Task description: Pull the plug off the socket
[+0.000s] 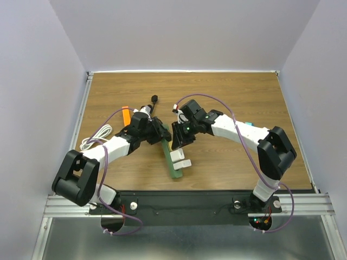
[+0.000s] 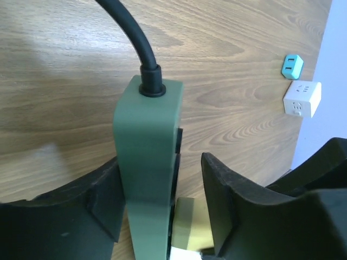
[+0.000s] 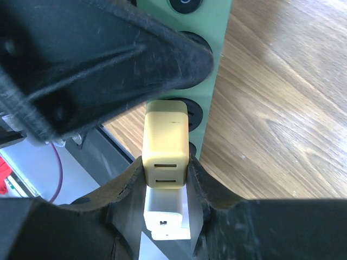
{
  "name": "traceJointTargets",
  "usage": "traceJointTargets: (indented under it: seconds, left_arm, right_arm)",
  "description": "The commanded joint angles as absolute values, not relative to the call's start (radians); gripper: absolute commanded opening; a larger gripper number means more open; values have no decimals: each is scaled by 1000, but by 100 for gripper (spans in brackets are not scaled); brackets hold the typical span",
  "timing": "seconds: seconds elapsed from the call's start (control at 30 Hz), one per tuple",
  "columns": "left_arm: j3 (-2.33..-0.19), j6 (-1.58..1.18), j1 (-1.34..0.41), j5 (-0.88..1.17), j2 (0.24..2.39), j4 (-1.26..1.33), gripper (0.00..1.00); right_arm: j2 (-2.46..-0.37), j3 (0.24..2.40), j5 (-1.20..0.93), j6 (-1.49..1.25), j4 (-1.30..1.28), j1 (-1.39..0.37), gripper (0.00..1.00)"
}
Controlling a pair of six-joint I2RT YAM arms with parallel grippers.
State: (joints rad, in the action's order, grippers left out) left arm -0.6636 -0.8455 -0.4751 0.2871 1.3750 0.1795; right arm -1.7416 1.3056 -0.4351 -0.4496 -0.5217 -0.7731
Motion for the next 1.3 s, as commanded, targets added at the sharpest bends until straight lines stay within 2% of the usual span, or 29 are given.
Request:
traceJointTargets:
  seconds: [0.0, 0.07, 0.1, 0.13, 0.17, 0.2, 0.23, 0.27, 0.3, 0.33, 0.43, 0.5, 0.53, 0.6, 0.63, 0.7, 0.73, 0.93, 1.27]
  left_arm:
    - [-653, -854, -502, 336, 1382, 267, 37]
    - [-649, -854, -503, 336, 1385, 272, 21]
    - [-649, -851, -503, 337, 1388, 272, 8]
    - [-649, -851, -503, 336, 1388, 270, 2]
    - [-649, -851, -503, 336, 1388, 270, 0]
    - [-650, -851, -503, 340, 1388, 270, 0]
    - [-652, -850, -503, 342, 1393, 271, 0]
    - [-656, -848, -503, 345, 1393, 270, 0]
    - [-658, -848, -503, 345, 1394, 270, 0]
    - [-661, -847, -503, 350, 1394, 271, 0]
    - [-670, -845, -503, 353, 1396, 272, 0]
    - [-678, -842, -503, 354, 1397, 268, 0]
    - [-681, -842, -503, 354, 1396, 270, 0]
    - [-687, -838, -503, 354, 1399, 267, 0]
    - [-692, -835, -503, 353, 1402, 262, 0]
    - [-698, -821, -502, 350, 1405, 255, 0]
    - [-698, -816, -502, 345, 1408, 252, 0]
    - [-699, -752, -485, 327, 1434, 241, 0]
    - [-732, -710, -482, 334, 1496, 227, 0]
  right_arm:
    - [-1729, 1391, -474, -468, -411, -773, 1]
    - [-1732, 1394, -474, -466, -408, -773, 1]
    - [-1733, 1394, -476, -466, -410, -773, 1]
    - [-1735, 1394, -476, -469, -410, -773, 2]
    - [-1736, 1393, -476, -471, -410, -773, 5]
    - [-1741, 1393, -476, -471, -410, -773, 21]
    - [-1743, 1391, -476, -471, -410, -775, 29]
    - [-1747, 1390, -477, -471, -408, -773, 43]
    - [-1749, 1388, -479, -472, -410, -773, 43]
    - [-1755, 1388, -479, -471, -410, -773, 49]
    - [-1766, 1388, -474, -469, -408, -775, 56]
    - [-1775, 1393, -477, -469, -410, -775, 57]
    - [-1778, 1396, -479, -469, -410, -773, 55]
    - [-1784, 1397, -482, -469, -410, -775, 42]
    - [-1787, 1396, -479, -468, -411, -773, 27]
    - [-1773, 1390, -465, -469, -411, -773, 13]
    - [-1764, 1385, -437, -469, -414, -773, 0]
    - [-1629, 1315, -354, -479, -423, -698, 0]
    - [-1509, 1289, -414, -468, -449, -463, 0]
